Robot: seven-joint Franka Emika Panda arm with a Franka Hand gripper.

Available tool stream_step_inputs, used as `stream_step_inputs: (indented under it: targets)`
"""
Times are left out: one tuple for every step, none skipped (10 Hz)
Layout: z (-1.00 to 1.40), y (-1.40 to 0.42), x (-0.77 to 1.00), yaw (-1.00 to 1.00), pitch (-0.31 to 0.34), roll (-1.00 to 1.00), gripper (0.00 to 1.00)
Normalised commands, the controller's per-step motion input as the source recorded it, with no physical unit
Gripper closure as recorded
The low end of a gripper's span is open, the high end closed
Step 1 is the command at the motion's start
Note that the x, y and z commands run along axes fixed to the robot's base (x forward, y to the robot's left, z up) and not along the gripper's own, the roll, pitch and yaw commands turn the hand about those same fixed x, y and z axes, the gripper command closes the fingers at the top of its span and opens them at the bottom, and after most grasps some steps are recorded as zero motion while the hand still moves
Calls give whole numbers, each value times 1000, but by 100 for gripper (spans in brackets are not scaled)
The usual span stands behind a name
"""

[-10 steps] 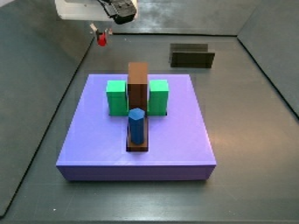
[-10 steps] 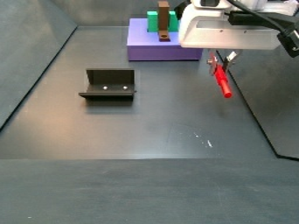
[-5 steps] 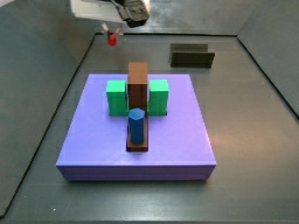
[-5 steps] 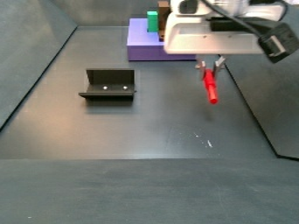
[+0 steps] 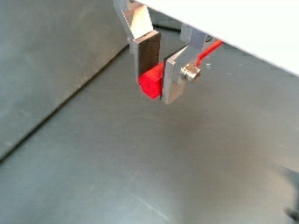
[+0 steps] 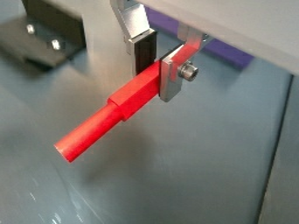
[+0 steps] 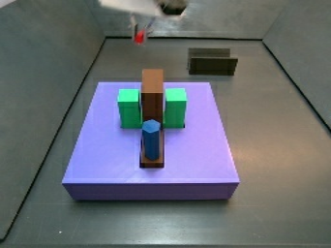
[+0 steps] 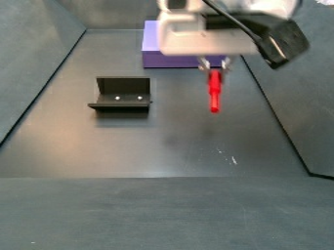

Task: Pick up the red object. Move up. Place the red object on the fixture. Regrasp the red object. Move to above the board. Insert the red object.
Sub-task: Place the red object on the fixture.

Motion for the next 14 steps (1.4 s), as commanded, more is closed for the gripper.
stream_step_inputs:
  targets:
    - [300,0,537,-211,100,-1000,100]
    - [294,0,543,-217,106,-1000,100]
    - [263,0,626,-220,151,-1000,100]
    - [260,-6,631,-220,151,-1000,100]
    - [234,-3,651,-194,149,-1000,100]
    - [111,-3,671,-177,149,-1000,100]
    - [117,-6,643,-191,117,-1000,100]
    - [43,-23,706,-163,149,-1000,100]
    - [26,-63,786,-129,246,-983,100]
    - [51,-80,809,-111,294,-934,100]
    - [66,-54,817,-77,280,-923,100]
    - [89,0,831,-14,200,-891,100]
    - [106,0,757,0,89,-897,100]
    - [51,0,626,0,23,-906,100]
